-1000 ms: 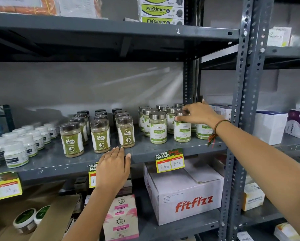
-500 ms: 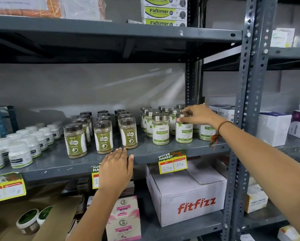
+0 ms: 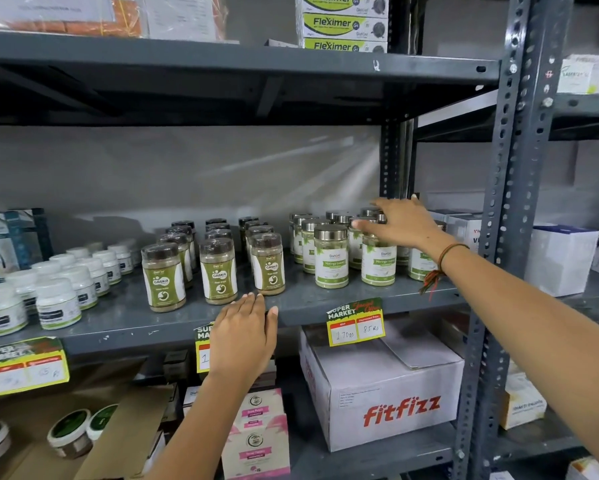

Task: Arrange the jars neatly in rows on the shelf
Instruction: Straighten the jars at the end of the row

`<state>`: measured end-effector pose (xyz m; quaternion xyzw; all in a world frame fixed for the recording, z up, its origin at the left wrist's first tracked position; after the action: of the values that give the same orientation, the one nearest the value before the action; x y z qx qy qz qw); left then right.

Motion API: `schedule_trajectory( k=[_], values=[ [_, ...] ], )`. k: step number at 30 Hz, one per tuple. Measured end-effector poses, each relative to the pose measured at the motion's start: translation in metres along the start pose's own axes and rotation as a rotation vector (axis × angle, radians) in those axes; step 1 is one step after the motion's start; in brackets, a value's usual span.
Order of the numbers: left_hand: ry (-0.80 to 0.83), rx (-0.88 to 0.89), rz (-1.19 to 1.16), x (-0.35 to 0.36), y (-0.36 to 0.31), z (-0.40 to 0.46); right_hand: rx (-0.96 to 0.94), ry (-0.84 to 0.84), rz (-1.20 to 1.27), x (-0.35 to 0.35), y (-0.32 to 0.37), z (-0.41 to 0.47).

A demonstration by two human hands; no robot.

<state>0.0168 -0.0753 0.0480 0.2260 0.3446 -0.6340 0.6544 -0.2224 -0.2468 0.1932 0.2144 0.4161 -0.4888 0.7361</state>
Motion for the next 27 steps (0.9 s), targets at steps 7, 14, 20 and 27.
schedule_trajectory(
  k=[7, 14, 20, 27],
  values=[
    [-0.001, -0.012, 0.004, 0.0, 0.0, 0.001, -0.289, -0.046, 0.186, -0.015, 0.12, -0.001],
    [-0.008, -0.019, -0.008, 0.001, 0.001, 0.002, -0.415, 0.068, 0.058, 0.007, 0.188, 0.004],
    [0.003, -0.015, 0.003, 0.002, 0.002, 0.002, -0.38, 0.178, 0.118, 0.022, 0.196, 0.014],
    [-0.001, -0.017, 0.005, 0.002, 0.002, 0.002, -0.37, 0.119, 0.168, 0.014, 0.195, 0.015]
  ],
)
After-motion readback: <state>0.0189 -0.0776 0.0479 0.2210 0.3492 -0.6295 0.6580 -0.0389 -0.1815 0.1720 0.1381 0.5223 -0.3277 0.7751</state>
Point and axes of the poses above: each hand's wrist, its own z-axis towards the middle knuckle, its own x-axis out of the palm, y = z × x, the point moved 9 cm from there along z, towards the middle knuckle, and after that the axes turned 7 degrees about -z, right-handed, at the moved point
